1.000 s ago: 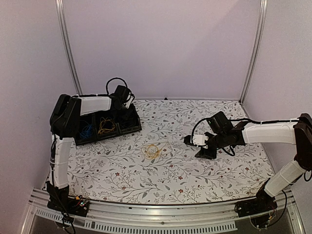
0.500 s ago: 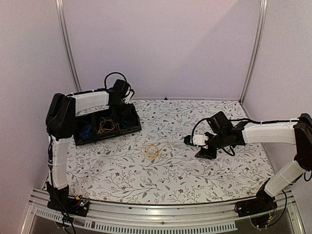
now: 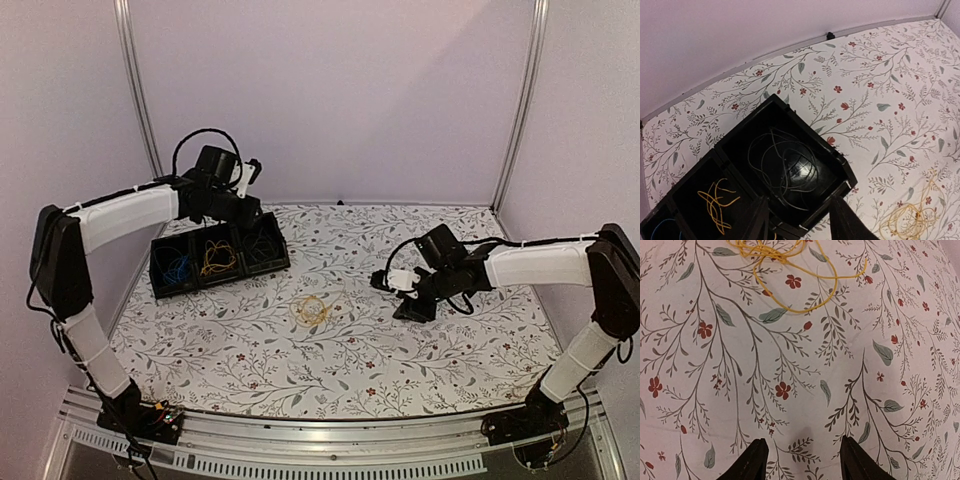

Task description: Untangle the cables

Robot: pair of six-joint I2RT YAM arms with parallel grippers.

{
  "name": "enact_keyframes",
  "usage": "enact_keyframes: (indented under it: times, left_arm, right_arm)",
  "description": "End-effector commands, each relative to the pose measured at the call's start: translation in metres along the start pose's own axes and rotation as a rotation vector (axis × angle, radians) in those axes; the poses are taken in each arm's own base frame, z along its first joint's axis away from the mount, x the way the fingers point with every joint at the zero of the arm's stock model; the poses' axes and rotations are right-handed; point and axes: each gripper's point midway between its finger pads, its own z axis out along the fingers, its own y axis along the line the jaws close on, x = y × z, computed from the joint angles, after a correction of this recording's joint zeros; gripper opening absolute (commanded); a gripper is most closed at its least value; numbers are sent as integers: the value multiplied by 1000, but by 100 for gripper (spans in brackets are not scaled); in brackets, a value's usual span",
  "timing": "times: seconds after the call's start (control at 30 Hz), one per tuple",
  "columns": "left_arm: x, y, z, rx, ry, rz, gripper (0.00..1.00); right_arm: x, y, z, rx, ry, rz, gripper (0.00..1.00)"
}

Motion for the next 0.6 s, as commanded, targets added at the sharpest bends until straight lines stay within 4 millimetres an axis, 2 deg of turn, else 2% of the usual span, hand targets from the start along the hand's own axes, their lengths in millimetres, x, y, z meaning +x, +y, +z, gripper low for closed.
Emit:
enact_keyframes:
  times: [0.0,0.03,0.17,0.2,0.3,0.33,0.43,0.57]
  left_arm:
    - [-4,-74,-42,215,-157,-35,36]
    - [13,-89,-43,258,-157,-40,33]
    - [42,-136,-64,374,-217,-38,31]
    - [51,-150,-68,393,-221,-26,32]
    - [76,-173,-72,433,-212,-28,33]
    - [84,-182,-73,454,-201,-38,33]
    - [104,-195,-73,508,-167,-94,34]
    - [123,-202,-71,504,-159,-135,40]
  right_arm:
    - [-48,-35,-8,50,-115,125,54]
    - [-55,-41,-8,48,-129,148,54]
    - [-79,-58,-1,-2,-181,214,54]
    - [-83,-59,7,-45,-185,250,54]
    - [-102,-64,20,-133,-209,311,56]
    - [-103,-64,32,-164,-199,336,57]
    - [-104,-62,54,-221,-183,377,58]
    - [-105,-62,72,-261,-177,404,59]
